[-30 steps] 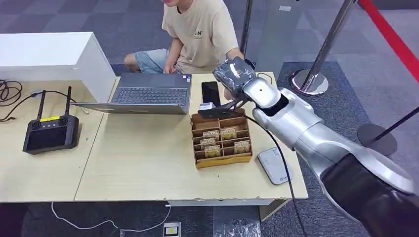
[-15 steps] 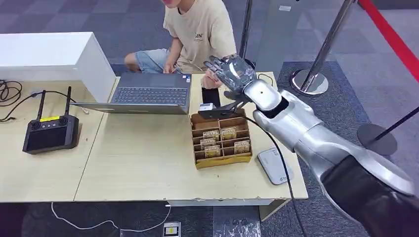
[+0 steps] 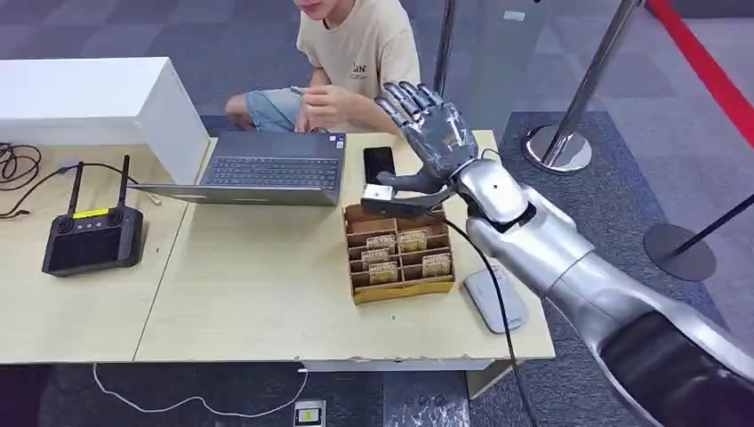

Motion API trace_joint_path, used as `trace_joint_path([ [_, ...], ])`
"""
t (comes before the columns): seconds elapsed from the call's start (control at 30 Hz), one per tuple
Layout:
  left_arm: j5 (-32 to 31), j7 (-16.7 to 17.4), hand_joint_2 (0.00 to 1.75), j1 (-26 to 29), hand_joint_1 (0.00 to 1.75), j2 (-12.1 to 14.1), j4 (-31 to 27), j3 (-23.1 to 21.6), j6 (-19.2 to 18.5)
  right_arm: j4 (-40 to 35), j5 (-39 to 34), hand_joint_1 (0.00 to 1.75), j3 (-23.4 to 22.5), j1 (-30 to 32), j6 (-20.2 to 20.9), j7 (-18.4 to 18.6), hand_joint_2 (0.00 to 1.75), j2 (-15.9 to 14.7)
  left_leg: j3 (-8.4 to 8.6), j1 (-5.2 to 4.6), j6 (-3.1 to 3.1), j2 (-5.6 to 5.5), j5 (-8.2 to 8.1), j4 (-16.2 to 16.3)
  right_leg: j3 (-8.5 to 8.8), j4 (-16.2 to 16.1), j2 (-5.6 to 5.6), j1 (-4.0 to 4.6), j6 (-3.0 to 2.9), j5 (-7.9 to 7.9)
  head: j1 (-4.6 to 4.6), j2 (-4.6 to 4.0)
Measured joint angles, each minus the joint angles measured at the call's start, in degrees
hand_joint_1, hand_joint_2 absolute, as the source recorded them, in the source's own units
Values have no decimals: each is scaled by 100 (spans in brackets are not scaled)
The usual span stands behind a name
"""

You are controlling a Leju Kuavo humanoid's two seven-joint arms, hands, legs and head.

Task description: Pass the card to the sensor for recognition and then transmit it.

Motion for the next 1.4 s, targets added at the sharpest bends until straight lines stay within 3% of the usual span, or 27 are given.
trace_joint_path([
  [0.33, 102, -180, 0, 67, 0, 0, 9, 2, 30, -1890, -367, 0, -693, 1350, -116, -28, 0, -394, 3, 1, 0, 1, 0, 0, 2, -1, 1, 0, 0, 0, 2, 0],
  [0.73, 258, -232, 0, 72, 0, 4, 13, 68, 170, -3753, -1368, 0, -1379, 2735, -531, -579, 0, -477, 2, 0, 0, 2, 0, -2, 2, -1, 1, 1, 0, 0, 0, 0],
  [0.77, 267, -249, 0, 71, 0, 4, 13, 79, 173, -3888, -1414, 0, -1423, 2828, -559, -608, 175, -481, 3, 0, 0, 2, 0, -1, 2, -1, 1, 1, 0, 0, 2, 0],
  [1.0, 301, -265, 0, 69, 0, 2, 13, 94, 225, -4407, -1539, 0, -1613, 3276, -518, -675, 175, -501, 2, 0, 0, 4, 0, -2, 3, -1, 1, 1, 0, 0, 0, 0],
  [1.4, 382, -313, 0, 53, 0, 7, 13, 122, 162, -4114, -857, 0, -1570, 3240, -68, -369, 175, -516, 1, 0, 0, 5, 0, -2, 5, 1, 1, 1, 0, 0, 0, 0],
])
